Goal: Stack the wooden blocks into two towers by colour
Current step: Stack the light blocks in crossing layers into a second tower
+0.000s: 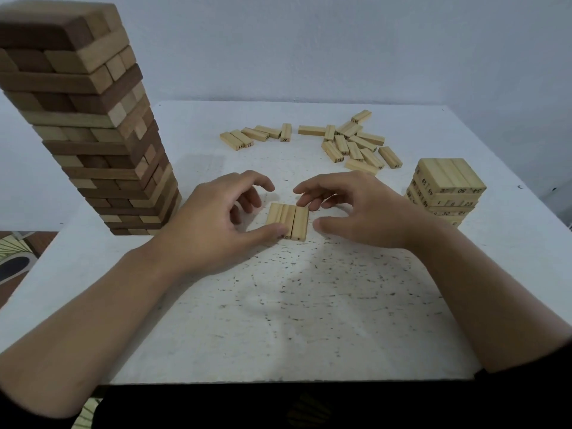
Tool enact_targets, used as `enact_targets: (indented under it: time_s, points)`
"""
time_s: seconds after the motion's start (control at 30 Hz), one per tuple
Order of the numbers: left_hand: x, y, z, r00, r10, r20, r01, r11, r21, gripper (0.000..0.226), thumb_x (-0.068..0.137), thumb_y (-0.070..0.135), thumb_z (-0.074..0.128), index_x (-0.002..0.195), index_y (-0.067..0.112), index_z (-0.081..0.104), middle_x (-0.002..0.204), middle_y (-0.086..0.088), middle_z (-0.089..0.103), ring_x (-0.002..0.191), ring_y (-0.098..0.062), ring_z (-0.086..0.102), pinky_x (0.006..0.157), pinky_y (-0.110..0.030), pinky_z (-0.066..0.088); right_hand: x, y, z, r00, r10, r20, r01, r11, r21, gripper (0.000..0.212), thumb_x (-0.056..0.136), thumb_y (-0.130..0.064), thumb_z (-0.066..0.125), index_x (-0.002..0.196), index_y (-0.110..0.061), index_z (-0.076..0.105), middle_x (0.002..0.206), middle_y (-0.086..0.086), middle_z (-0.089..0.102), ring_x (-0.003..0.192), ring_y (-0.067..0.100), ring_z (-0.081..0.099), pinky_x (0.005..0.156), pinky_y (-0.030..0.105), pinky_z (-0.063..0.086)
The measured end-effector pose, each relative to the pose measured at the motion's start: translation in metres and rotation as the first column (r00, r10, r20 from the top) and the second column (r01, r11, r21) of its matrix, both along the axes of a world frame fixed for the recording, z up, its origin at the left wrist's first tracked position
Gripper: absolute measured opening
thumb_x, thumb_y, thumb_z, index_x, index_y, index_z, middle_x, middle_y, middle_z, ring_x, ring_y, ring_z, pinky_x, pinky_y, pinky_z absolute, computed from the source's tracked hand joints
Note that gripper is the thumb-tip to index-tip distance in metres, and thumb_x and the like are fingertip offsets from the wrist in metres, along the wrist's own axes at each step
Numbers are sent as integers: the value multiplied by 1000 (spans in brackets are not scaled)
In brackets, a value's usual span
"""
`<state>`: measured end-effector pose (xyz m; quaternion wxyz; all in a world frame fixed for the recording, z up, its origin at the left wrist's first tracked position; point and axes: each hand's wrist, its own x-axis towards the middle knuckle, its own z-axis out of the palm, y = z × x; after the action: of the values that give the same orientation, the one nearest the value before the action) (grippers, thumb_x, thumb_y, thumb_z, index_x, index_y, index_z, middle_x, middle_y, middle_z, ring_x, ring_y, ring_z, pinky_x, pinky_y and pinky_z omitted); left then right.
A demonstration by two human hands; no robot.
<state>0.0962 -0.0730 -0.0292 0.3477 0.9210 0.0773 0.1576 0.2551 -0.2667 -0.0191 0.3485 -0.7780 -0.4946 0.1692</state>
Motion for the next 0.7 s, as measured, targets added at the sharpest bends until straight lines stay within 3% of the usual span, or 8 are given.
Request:
enact_targets:
  time_s: [0.07, 0.17, 0.3, 0.37, 0.5, 0.57, 0.7]
  points:
    - [-1, -1, 1, 1000, 15, -22, -15, 1000, 9, 52, 75, 70, 74, 116, 42, 60, 95, 13, 65, 88, -9, 61, 76, -34, 56, 0, 0, -1, 1000, 0, 12, 0, 1000, -5, 48, 85, -8, 74, 129, -24, 65, 110, -15, 71, 104, 3, 64, 97, 29, 52]
    - [-2, -5, 1, 1000, -4, -24, 5, 1000, 26, 46, 75, 64, 78, 111, 41, 60, 93, 14, 65, 86, -7, 61, 74, -35, 55, -3, 1, -2, 999, -1, 35, 1, 1000, 8, 48, 83, -18, 81, 128, -24, 65, 109, -14, 70, 104, 4, 63, 97, 28, 51]
    - [-2, -11, 3, 999, -12, -44, 14, 998, 63, 49, 72, 57, 84, 110, 41, 57, 96, 18, 64, 87, 3, 57, 66, -14, 43, -6, 3, -4, 997, -3, 73, 2, 1000, 11, 51, 82, -24, 82, 130, -25, 64, 110, -14, 68, 106, 3, 61, 96, 23, 50]
    - [-1, -12, 4, 997, -30, -67, 37, 994, 102, 57, 70, 61, 83, 116, 44, 53, 102, 21, 63, 92, 7, 55, 66, -12, 39, -7, 3, -4, 995, -1, 105, 2, 1000, -3, 54, 82, -28, 83, 132, -26, 63, 112, -14, 65, 107, 2, 59, 94, 20, 48]
    - [0, -15, 2, 991, -78, -107, 88, 992, 93, 62, 77, 58, 79, 126, 50, 41, 120, 25, 58, 117, 8, 48, 82, -13, 40, -13, 7, -6, 986, -41, 160, 44, 999, -13, 65, 77, -40, 85, 135, -26, 60, 111, -13, 61, 103, -1, 54, 89, 10, 43]
    - [2, -15, 2, 987, -122, -109, 124, 992, 16, 59, 83, 50, 78, 127, 51, 39, 126, 23, 60, 125, 4, 49, 92, -22, 46, -16, 9, -9, 976, -62, 207, 64, 998, -1, 67, 76, -45, 84, 136, -25, 59, 110, -12, 60, 101, 1, 54, 87, 12, 44]
    - [4, -8, 7, 966, -212, -148, 192, 972, -136, 59, 87, 37, 77, 130, 50, 39, 128, 22, 62, 109, -7, 65, 85, -40, 59, -19, 12, -11, 970, -108, 220, 109, 994, 5, 66, 76, -52, 82, 133, -26, 61, 109, -11, 60, 103, 6, 54, 90, 26, 49]
